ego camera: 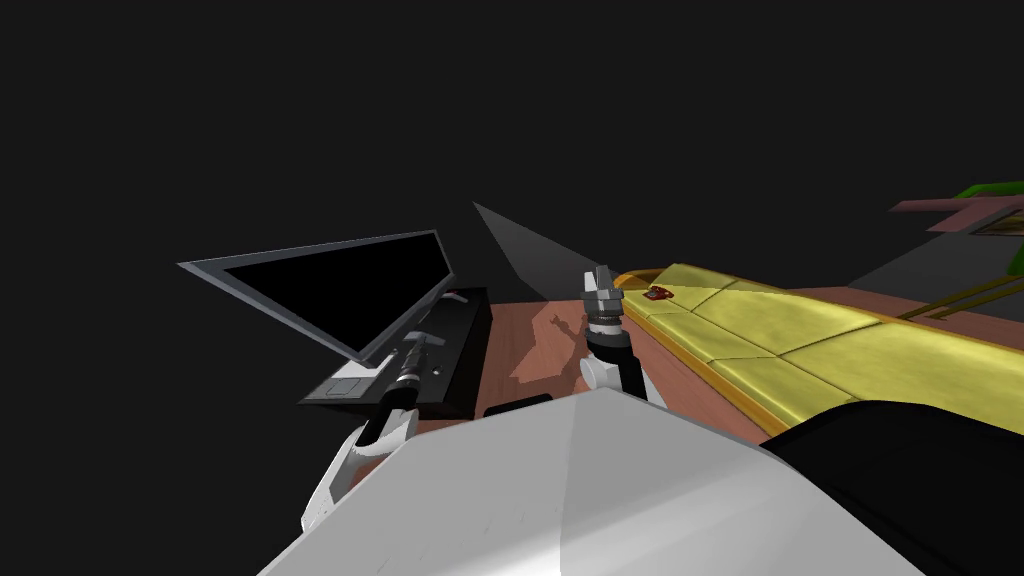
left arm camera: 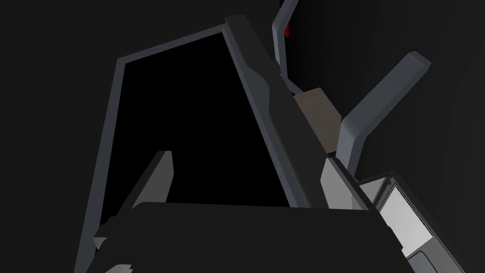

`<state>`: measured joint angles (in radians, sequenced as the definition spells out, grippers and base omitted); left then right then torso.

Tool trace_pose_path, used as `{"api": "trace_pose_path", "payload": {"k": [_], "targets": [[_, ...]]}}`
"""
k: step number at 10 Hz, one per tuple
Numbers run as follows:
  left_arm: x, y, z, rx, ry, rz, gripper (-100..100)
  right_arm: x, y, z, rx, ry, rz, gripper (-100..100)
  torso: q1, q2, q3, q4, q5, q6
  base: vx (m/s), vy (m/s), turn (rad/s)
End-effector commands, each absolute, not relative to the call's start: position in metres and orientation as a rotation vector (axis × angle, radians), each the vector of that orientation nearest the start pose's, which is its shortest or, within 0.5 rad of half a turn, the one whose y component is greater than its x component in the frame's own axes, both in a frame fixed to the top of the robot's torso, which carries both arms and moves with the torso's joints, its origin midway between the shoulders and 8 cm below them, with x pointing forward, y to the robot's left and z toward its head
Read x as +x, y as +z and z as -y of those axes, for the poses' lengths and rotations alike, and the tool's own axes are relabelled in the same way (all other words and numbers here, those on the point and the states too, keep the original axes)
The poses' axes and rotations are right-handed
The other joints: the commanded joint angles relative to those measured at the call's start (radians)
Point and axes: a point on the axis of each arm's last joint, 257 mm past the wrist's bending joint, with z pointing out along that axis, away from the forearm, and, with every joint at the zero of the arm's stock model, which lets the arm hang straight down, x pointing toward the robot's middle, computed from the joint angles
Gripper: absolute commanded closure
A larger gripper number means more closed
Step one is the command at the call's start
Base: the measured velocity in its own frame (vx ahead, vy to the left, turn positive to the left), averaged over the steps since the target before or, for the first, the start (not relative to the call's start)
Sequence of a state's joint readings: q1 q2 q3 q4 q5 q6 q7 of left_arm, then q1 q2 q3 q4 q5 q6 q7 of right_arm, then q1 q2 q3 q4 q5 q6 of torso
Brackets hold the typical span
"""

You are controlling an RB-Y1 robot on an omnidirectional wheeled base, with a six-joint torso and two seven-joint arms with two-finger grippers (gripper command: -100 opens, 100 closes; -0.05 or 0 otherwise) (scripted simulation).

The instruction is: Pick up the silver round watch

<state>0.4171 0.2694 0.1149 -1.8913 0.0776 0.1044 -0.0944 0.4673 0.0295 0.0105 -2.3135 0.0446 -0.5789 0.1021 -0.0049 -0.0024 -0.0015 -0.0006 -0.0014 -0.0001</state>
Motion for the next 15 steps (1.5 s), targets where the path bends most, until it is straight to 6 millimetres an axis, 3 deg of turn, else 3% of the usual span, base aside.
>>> {"api": "trace_pose_path", "payload": {"k": [1, 7, 10, 12, 15], "targets": [[0.413, -0.267, -0.398, -1.196, -0.737, -1.377, -100, 0.325, 0.063, 0.265, 0.504, 1.227, -0.535, 0, 0.0, 0.0, 0.0, 0.0, 0.0, 0.0, 0.057, -0.074, -0.03], [0.391, -0.34, -0.432, -1.41, -0.597, -1.467, -100, 0.325, 0.063, 0.265, 0.504, 1.227, -0.535, 0, 0.005, 0.0, 0.0, 0.0, 0.001, 0.0, 0.063, -0.027, -0.064], [0.381, -0.362, -0.439, -1.482, -0.557, -1.491, -100, 0.325, 0.063, 0.265, 0.504, 1.227, -0.535, 0, 0.006, 0.0, 0.0, 0.0, 0.001, 0.0, 0.058, 0.011, -0.041], [0.364, -0.396, -0.448, -1.604, -0.506, -1.511, -100, 0.325, 0.063, 0.265, 0.504, 1.227, -0.535, 0, 0.007, 0.001, 0.0, 0.0, 0.001, 0.0, 0.066, 0.037, -0.097], [0.35, -0.419, -0.45, -1.693, -0.462, -1.535, -100, 0.325, 0.063, 0.265, 0.504, 1.227, -0.535, 0, 0.008, 0.0, 0.0, 0.0, 0.002, 0.0, 0.059, 0.039, -0.04]]}}
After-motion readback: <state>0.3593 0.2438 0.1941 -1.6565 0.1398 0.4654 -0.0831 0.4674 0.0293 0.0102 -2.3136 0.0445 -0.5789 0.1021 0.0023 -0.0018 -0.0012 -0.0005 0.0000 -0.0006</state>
